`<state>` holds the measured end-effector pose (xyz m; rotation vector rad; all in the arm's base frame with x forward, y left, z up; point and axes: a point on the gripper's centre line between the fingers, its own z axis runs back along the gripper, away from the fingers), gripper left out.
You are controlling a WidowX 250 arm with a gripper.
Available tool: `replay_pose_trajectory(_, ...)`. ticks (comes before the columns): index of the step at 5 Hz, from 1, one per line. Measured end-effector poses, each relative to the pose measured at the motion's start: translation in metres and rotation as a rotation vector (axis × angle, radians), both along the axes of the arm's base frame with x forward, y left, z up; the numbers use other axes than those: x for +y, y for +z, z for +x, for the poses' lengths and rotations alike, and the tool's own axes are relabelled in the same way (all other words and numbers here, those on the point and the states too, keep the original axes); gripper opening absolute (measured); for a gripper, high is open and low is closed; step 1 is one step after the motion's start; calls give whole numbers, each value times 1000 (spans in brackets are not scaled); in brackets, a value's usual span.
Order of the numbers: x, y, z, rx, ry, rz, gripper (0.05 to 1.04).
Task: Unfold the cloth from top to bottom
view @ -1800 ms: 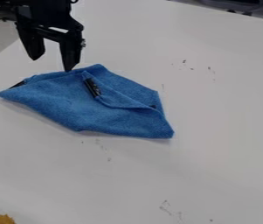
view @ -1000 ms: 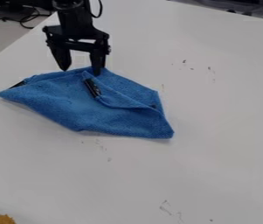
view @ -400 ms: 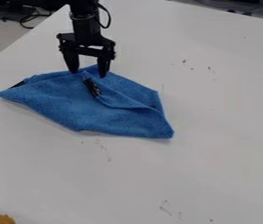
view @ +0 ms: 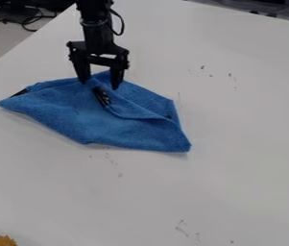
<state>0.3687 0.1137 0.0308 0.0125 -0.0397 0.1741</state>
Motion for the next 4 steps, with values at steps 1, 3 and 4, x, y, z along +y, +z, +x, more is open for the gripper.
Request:
replay_pose_trajectory(1, -2, -11, 0, 26, -15, -14, 1000)
replay_pose_trajectory(3, -2, -14, 3, 40, -31, -16, 949)
replay_pose_trajectory(4, -1, -13, 3, 38, -29, -11, 669)
